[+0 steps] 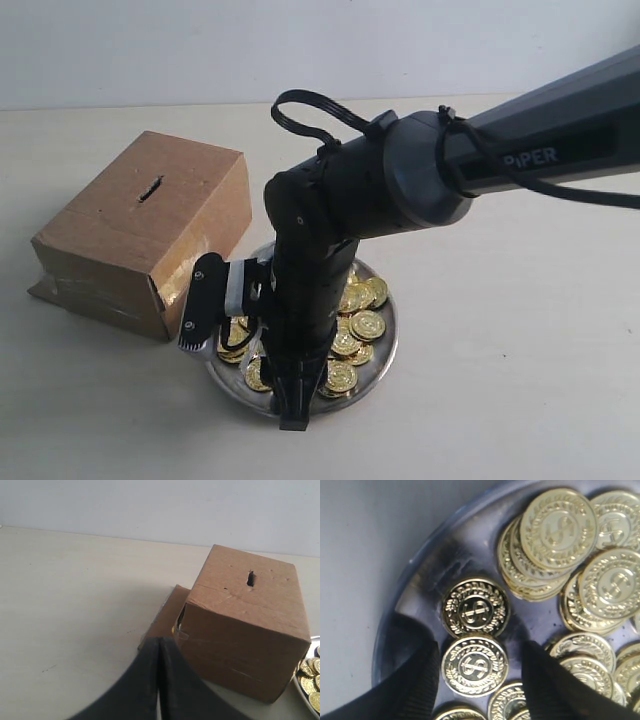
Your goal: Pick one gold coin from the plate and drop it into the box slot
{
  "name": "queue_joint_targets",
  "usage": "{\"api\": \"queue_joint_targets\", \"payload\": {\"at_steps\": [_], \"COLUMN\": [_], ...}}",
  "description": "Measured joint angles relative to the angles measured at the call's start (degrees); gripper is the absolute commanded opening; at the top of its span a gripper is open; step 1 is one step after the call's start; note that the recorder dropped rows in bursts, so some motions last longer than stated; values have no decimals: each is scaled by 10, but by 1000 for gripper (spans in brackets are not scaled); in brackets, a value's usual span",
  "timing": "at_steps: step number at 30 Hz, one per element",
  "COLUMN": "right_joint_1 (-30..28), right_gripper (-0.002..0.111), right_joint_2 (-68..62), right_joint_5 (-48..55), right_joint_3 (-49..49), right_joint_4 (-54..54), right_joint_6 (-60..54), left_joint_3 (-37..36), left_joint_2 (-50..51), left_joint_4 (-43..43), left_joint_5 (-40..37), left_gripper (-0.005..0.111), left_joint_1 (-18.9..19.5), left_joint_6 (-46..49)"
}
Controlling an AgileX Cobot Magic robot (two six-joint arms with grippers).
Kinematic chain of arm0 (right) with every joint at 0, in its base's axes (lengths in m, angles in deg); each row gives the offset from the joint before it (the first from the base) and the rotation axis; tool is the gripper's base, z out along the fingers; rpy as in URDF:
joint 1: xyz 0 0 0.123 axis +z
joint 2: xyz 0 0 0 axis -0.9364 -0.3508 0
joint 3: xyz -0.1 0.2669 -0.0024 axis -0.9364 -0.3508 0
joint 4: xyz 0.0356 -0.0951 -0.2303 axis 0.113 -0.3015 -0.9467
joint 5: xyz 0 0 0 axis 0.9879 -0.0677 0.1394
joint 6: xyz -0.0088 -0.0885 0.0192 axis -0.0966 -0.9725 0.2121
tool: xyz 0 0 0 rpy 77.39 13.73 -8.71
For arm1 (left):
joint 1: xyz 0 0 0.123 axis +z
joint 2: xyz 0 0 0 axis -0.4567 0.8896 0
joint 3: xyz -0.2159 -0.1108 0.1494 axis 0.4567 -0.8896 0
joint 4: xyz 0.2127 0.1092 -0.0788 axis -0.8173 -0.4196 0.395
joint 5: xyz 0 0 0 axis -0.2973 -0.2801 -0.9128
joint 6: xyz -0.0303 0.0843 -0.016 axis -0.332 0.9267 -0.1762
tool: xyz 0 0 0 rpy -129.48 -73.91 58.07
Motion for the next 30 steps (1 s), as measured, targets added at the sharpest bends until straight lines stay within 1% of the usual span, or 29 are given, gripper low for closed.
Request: {"api": "queue_joint_targets", "payload": {"at_steps": [7,17,23,25,27,30], "right_joint_1": [0,0,-2,-4,-4,-7], "right_gripper": [50,49,48,47,42,39], "right_joint_2": [-2,-2,-3,-3,-3,-3], "right_joint_5": [0,7,13,13,14,17], "right_joint_3": [3,3,3,3,3,3], "right_joint_4": [2,1,24,26,27,30], "right_joint_6": [16,83,96,96,98,99], "left_joint_3": [0,0,0,0,0,0], "left_joint_2": [0,0,0,0,0,0], "left_joint_4": [0,0,0,0,0,0], "left_joint_5": [0,0,0,0,0,0], "left_gripper": [0,0,0,0,0,0], "left_joint_1": [0,0,0,0,0,0], "left_joint_6": [0,0,0,0,0,0]}}
